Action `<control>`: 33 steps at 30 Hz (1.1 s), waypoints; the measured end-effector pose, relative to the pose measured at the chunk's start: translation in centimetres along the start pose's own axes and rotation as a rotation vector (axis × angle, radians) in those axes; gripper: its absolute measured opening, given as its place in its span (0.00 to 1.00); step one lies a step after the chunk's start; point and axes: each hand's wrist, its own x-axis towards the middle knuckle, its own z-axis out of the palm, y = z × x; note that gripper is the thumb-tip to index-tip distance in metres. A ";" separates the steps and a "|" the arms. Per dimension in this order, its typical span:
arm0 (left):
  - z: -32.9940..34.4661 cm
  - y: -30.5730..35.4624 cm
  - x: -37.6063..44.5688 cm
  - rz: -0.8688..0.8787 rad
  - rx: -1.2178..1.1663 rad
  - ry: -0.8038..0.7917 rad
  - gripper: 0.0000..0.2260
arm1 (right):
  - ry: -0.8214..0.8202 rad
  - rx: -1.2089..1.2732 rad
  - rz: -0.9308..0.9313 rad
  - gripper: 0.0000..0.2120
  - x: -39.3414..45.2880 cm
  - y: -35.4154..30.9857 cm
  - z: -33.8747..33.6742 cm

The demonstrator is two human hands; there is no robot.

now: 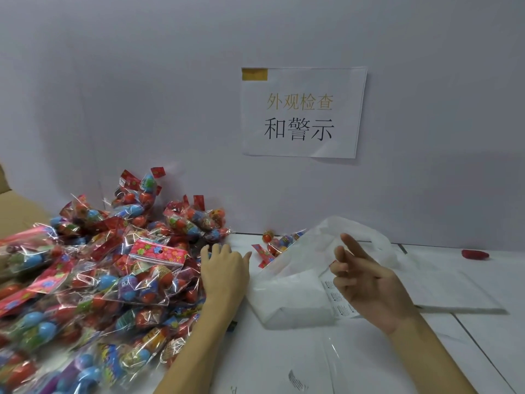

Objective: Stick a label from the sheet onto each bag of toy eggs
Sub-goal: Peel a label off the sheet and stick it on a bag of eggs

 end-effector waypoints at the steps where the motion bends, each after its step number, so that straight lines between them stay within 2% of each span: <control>1: -0.2 0.1 0.0 0.006 -0.057 0.064 0.31 | 0.000 -0.006 0.009 0.16 0.0 0.1 0.0; 3: -0.9 0.3 -0.1 0.007 -0.328 0.297 0.31 | -0.008 -0.030 0.025 0.17 0.1 0.3 0.1; 5: -1.4 0.6 -0.1 -0.052 -0.720 0.501 0.29 | -0.014 -0.083 0.038 0.17 0.4 0.6 -0.1; 6: -1.8 0.8 -0.2 -0.101 -0.933 0.509 0.29 | -0.016 -0.134 0.040 0.17 0.6 0.9 -0.3; 9: -3.1 1.7 -0.6 -0.301 -1.494 0.346 0.28 | -0.040 -0.378 -0.013 0.16 1.2 2.2 -0.3; 13: -3.4 2.4 -0.7 -0.536 -1.806 0.211 0.26 | -0.115 -0.646 -0.111 0.20 1.7 4.3 -0.3; 15: -3.4 3.2 -0.9 -0.598 -1.867 0.100 0.26 | -0.144 -0.751 -0.104 0.22 1.6 5.2 0.0; 17: -3.3 4.1 -1.5 -0.588 -1.910 -0.015 0.31 | -0.118 -0.790 -0.140 0.19 1.5 5.7 0.5; 19: -3.2 5.0 -2.1 -0.525 -1.875 -0.126 0.34 | -0.004 -0.786 -0.220 0.13 1.4 5.7 1.0; 22: -3.2 5.9 -2.8 -0.331 -1.766 -0.258 0.27 | 0.211 -0.781 -0.295 0.12 1.4 5.1 1.0; 25: -2.8 6.2 -3.2 -0.145 -1.674 -0.286 0.17 | 0.382 -0.855 -0.393 0.13 1.3 4.4 0.5; 33: -3.4 5.5 -2.7 -0.220 -1.735 -0.257 0.12 | 0.437 -1.259 -0.578 0.14 1.4 2.9 -0.3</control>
